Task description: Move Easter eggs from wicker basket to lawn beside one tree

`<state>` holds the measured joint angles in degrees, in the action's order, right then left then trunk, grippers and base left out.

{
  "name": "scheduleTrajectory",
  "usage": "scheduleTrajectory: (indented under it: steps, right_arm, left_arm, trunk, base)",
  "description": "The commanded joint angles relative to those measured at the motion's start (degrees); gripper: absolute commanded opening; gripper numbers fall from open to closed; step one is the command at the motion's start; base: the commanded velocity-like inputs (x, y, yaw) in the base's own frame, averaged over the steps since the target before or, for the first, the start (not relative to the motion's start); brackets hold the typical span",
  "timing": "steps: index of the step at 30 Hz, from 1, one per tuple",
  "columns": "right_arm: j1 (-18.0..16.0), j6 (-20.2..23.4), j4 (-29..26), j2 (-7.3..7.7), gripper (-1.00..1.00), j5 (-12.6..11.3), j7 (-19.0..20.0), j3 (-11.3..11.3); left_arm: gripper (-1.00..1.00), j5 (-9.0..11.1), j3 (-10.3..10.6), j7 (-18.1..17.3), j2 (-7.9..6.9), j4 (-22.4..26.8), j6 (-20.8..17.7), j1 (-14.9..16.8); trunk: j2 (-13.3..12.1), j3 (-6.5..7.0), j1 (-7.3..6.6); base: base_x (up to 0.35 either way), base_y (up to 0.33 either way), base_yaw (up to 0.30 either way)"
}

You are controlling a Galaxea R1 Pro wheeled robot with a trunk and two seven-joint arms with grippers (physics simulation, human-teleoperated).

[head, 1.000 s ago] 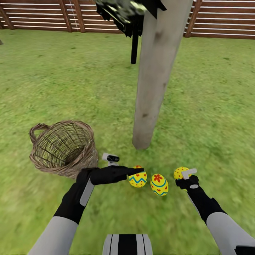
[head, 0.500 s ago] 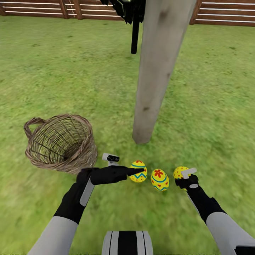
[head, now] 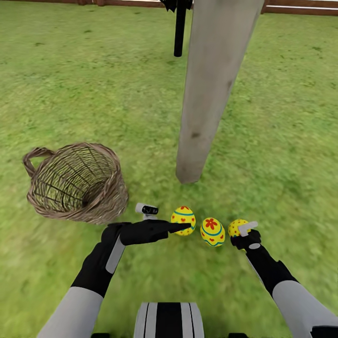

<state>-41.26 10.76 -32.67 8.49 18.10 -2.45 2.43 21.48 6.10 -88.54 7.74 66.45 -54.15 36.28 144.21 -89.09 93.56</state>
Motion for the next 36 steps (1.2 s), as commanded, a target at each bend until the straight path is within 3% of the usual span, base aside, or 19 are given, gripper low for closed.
scheduleTrajectory:
  steps: [1,5,13,14,17,30,36]
  right_arm:
    - [0.0,0.4,0.4,0.08,-1.0,-0.1,0.0,0.3]
    - [0.0,0.4,0.4,0.12,-1.0,-0.1,0.0,0.3]
    - [0.0,0.3,0.4,0.12,-1.0,-0.1,0.3,0.3]
    - [0.0,0.3,0.3,0.12,1.0,-0.1,0.3,0.3]
    - [0.0,0.3,0.3,0.19,1.0,-0.1,0.4,0.3]
    - [0.0,0.2,0.3,0.28,1.0,-0.1,0.5,0.2]
    - [0.0,0.1,0.2,0.27,1.0,-0.1,0.5,0.3]
  left_arm:
    - [1.0,0.1,0.1,-0.1,0.0,0.0,-0.6,0.0]
    - [1.0,0.1,0.1,-0.1,0.0,0.0,-0.6,0.0]
    - [1.0,0.1,0.0,-0.1,0.0,-0.2,-0.6,0.0]
    - [1.0,0.2,0.0,-0.1,0.0,-0.2,-0.6,0.0]
    - [1.0,0.9,0.0,-0.1,-0.05,-0.7,-0.6,0.0]
    - [1.0,1.0,0.0,0.0,-0.08,-0.5,-0.6,0.0]
    - [1.0,0.9,-0.2,1.7,-0.09,-0.7,-1.0,0.1]
  trunk:
    - [0.0,-0.26,0.03]
    - [0.1,-1.15,0.13]
    - [0.1,-1.15,0.13]
    - [0.1,-1.15,0.13]
    - [0.1,-1.15,0.13]
    - [-0.1,1.73,-0.2]
    - [-0.2,3.06,-0.36]
  base:
    - [0.0,0.0,0.0]
    - [0.0,0.0,0.0]
    - [0.0,0.0,0.0]
    - [0.0,0.0,0.0]
    - [0.0,0.0,0.0]
    - [0.0,0.0,0.0]
    - [-0.019,0.0,0.0]
